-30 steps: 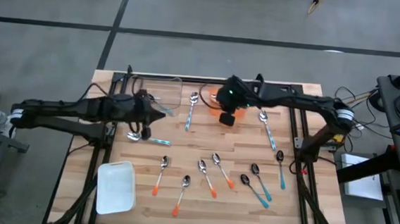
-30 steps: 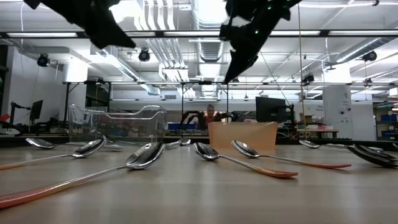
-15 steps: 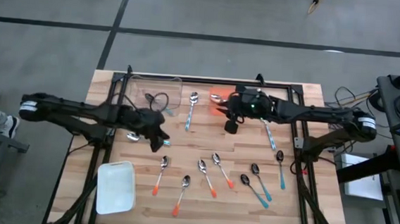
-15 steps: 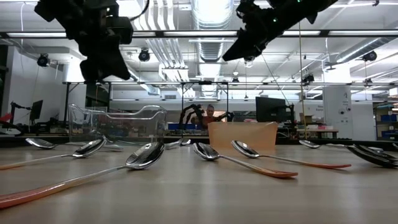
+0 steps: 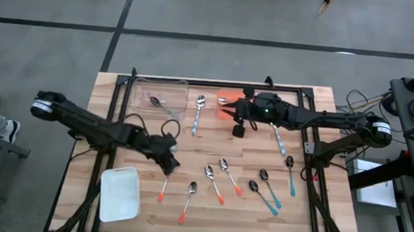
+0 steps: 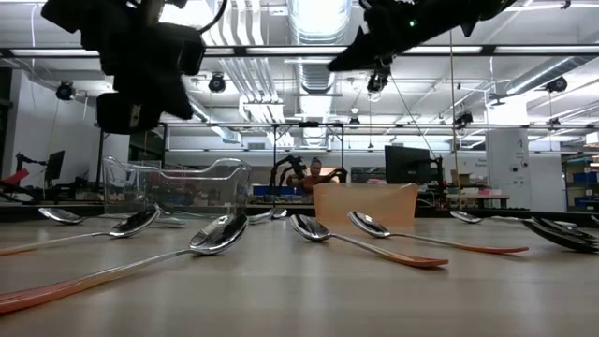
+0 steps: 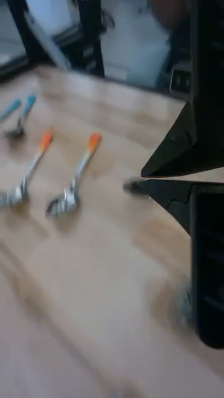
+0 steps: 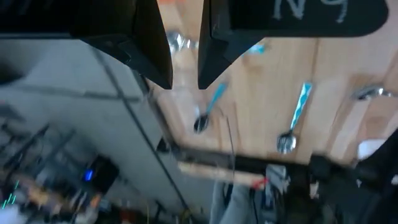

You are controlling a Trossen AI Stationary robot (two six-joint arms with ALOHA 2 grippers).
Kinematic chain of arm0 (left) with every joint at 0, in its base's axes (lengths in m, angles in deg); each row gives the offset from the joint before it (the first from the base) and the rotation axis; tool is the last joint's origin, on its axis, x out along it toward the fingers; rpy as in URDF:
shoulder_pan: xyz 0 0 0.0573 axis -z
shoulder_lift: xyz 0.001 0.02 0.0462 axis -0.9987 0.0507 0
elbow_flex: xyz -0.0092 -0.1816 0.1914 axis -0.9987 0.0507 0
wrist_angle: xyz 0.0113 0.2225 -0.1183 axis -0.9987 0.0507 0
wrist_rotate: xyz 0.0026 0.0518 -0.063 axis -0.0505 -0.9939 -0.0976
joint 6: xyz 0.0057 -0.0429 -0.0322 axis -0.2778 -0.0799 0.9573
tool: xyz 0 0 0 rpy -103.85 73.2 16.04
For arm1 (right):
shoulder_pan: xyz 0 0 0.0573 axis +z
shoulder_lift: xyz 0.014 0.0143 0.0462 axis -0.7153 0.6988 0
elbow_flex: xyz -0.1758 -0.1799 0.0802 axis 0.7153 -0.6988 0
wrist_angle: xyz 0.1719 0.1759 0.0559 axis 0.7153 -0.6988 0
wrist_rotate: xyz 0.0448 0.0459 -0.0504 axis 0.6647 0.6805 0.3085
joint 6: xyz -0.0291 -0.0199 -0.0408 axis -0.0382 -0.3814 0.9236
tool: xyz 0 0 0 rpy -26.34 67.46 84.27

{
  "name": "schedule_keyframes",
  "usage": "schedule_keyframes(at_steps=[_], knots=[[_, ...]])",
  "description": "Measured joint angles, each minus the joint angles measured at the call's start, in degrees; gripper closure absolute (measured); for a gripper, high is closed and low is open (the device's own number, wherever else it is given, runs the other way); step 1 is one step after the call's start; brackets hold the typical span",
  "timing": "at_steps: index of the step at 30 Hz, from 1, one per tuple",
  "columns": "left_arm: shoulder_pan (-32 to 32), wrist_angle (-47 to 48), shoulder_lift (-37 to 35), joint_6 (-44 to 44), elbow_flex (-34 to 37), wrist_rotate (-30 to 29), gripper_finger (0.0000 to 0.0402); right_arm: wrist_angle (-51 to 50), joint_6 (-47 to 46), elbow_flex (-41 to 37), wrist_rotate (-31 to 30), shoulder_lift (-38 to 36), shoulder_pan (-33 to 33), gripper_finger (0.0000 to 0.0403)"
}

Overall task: Sort silverware by color (type)
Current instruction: Put the orange spoon into the white bin

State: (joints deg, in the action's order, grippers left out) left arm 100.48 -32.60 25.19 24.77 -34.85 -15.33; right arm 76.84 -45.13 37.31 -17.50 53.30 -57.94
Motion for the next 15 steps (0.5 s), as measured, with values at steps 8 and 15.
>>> schedule_keyframes(at_steps=[8,15], knots=[[3.94,-2.03,6.02,9.66,-2.21,0.2,0.0402,2.3,3.74,-0.65,2.58,-2.44,0.45,0.0335],[5.32,10.84,12.4,11.89,-11.87,3.17,0.0402,2.75,5.64,-3.43,2.67,-3.54,1.18,0.0335]])
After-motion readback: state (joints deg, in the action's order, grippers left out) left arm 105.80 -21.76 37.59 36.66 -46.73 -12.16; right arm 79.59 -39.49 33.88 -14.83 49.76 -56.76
